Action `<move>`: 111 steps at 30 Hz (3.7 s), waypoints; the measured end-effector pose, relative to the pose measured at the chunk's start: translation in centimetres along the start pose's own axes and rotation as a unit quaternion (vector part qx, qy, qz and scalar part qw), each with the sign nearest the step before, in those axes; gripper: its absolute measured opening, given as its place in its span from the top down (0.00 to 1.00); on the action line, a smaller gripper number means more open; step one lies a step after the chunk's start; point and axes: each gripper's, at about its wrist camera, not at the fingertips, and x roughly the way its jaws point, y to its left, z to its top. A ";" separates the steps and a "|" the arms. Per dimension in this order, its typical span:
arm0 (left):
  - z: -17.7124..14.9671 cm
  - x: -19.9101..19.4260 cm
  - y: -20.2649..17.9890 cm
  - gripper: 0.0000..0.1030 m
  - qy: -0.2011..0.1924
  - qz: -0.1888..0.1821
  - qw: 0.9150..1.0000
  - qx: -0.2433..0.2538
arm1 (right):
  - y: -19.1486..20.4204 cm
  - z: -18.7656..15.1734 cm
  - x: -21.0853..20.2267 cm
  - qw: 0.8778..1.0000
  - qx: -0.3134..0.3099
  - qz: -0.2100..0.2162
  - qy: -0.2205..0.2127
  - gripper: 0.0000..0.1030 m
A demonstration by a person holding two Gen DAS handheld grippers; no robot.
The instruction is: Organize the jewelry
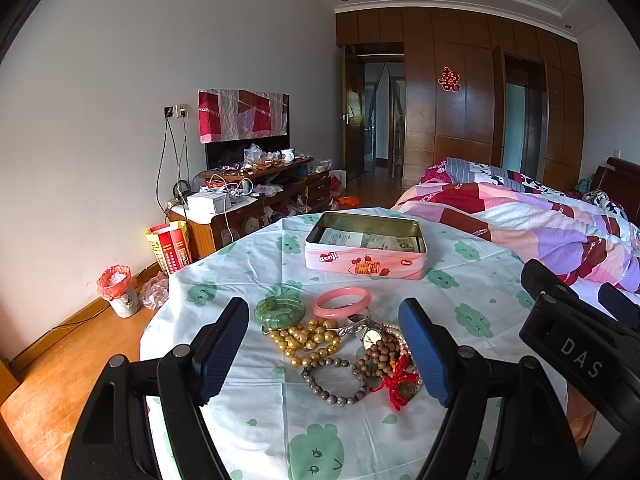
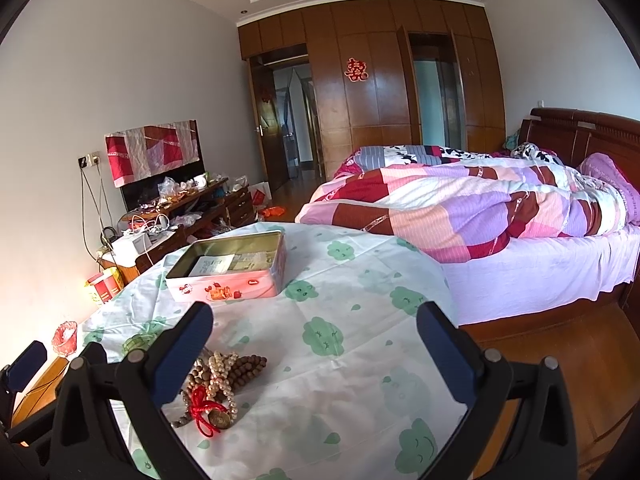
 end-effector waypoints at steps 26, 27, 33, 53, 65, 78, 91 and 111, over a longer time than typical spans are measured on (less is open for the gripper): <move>-0.2 0.1 0.3 0.25 0.001 0.001 1.000 -0.003 | -0.1 -0.2 0.0 1.000 0.002 0.001 0.004 0.00; -0.2 0.1 0.3 0.25 0.002 0.000 1.000 -0.003 | -0.1 -0.3 -0.1 1.000 0.002 0.001 0.004 0.00; -0.2 0.1 0.3 0.25 0.002 0.000 1.000 -0.003 | -0.1 -0.2 0.1 1.000 0.002 0.001 0.004 0.00; -0.7 0.2 0.6 0.25 0.009 0.002 1.000 -0.005 | 0.2 -0.7 0.2 1.000 0.003 0.001 0.009 0.00; -0.8 0.3 0.5 0.25 0.012 0.002 1.000 -0.006 | 0.6 -1.6 0.1 1.000 0.002 0.001 0.013 0.00; -0.7 3.9 1.4 0.25 0.074 0.003 0.997 0.005 | 1.1 -3.0 1.2 0.999 -0.001 0.028 0.041 0.00; -2.2 10.8 9.4 0.25 0.170 0.009 0.984 -0.051 | 1.9 -6.5 5.8 0.970 0.009 0.151 0.192 0.49; 0.8 19.4 10.7 0.55 0.250 -0.050 0.965 -0.066 | 4.2 -2.5 12.6 0.934 0.001 0.245 0.261 0.58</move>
